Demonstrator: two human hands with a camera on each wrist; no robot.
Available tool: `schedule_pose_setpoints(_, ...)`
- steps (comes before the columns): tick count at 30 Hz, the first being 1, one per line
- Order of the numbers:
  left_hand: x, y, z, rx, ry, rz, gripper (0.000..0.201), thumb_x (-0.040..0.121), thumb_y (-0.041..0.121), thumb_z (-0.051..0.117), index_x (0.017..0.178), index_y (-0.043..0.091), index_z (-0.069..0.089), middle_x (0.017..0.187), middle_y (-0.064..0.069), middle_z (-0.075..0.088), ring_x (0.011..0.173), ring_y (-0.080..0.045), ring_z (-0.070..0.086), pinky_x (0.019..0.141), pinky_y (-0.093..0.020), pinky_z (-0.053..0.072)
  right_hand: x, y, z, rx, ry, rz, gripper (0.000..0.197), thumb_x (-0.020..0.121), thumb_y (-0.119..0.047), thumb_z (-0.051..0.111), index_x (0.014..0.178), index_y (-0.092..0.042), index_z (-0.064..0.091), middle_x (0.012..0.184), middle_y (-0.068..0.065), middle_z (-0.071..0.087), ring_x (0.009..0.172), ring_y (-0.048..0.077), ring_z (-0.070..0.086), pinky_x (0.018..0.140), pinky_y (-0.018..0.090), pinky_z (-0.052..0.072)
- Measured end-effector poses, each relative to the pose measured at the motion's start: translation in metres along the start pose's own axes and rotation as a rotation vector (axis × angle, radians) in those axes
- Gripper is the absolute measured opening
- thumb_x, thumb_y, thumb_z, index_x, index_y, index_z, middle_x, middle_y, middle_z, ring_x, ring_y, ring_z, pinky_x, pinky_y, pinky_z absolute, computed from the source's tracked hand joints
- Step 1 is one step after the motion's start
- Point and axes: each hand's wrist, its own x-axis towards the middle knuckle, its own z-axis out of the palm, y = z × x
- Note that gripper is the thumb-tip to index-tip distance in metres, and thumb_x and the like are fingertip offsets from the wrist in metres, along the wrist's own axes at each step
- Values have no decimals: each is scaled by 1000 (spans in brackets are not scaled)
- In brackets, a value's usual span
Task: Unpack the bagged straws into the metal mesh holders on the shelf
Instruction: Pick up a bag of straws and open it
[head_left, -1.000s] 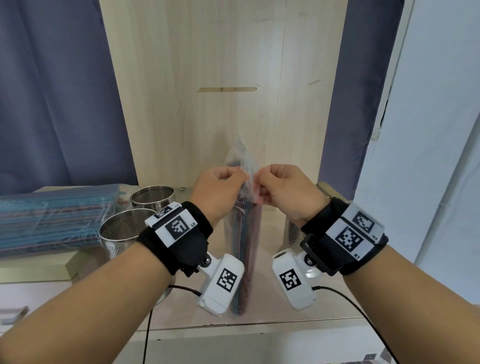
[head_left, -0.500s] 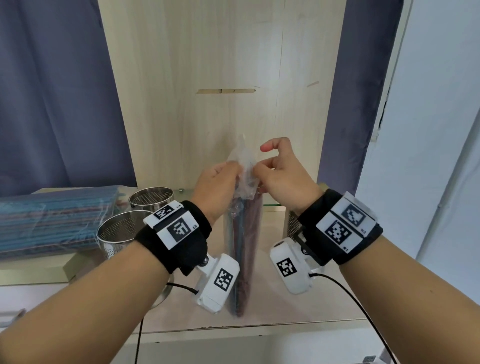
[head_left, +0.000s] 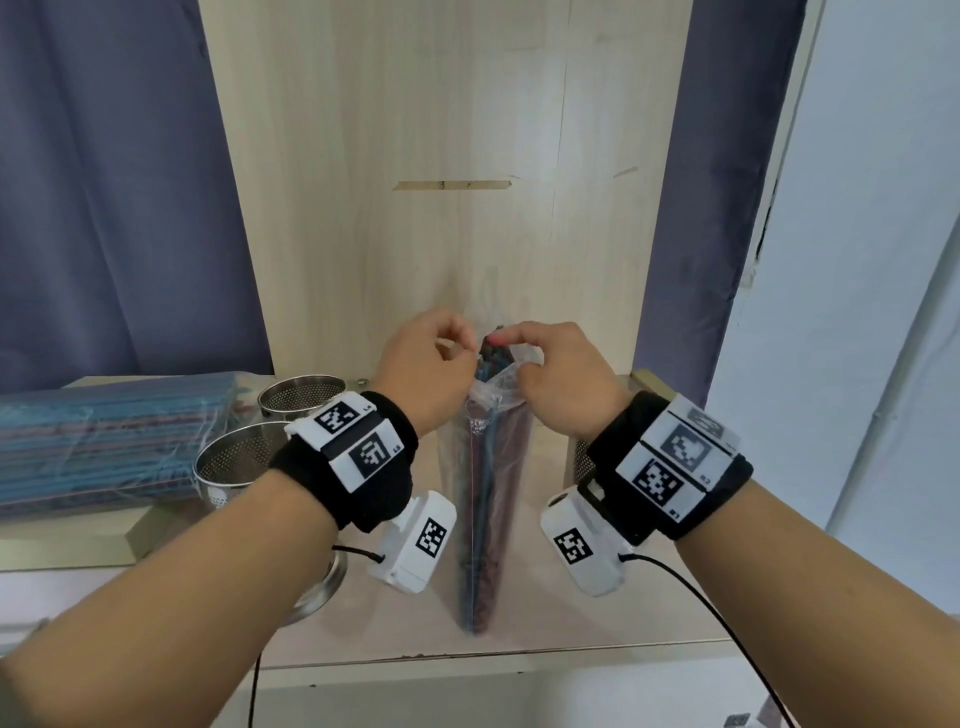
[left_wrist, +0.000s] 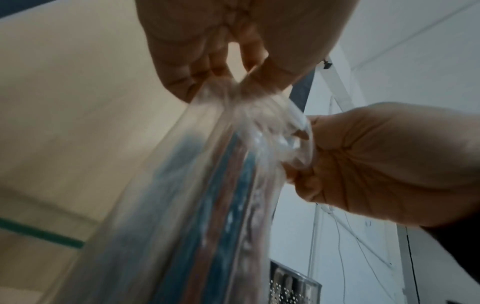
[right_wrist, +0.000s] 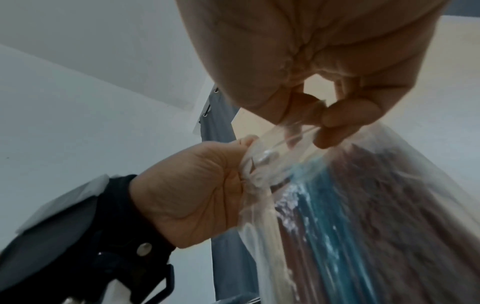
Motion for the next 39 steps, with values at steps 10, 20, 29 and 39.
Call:
schedule_pose_setpoints(10,0,18,-11,372,-185,-38,47,82,4,48,110,36,68,138,2,43,132,-24,34,102,-24,26,2,5,-4,-122,-148,152,88,84,-10,62,154,-12,8,129,9,51,103,14,57,76,13,45)
schedule_pose_setpoints(20,2,15,-8,290,-132,-200,65,77,14,65,133,2,34,129,-19,45,111,-34,52,83,-38,48,14,18,-6,126,-139,315,129,62,-17,78,154,-13,-13,137,10,50,116,27,58,92,34,53)
schedule_pose_setpoints(29,-14,6,-14,-117,-169,-255,50,67,11,67,103,36,44,107,-3,57,98,-31,65,71,-41,59,12,22,-11,131,-347,332,145,55,-15,81,148,-27,-30,135,1,45,118,22,52,103,37,45)
schedule_pose_setpoints(39,-18,-18,-6,-516,-89,-406,79,86,-18,50,153,16,25,119,-3,52,103,-28,59,69,-33,53,14,37,-12,380,-395,398,118,82,17,58,150,-33,-24,110,12,62,91,26,68,79,40,58)
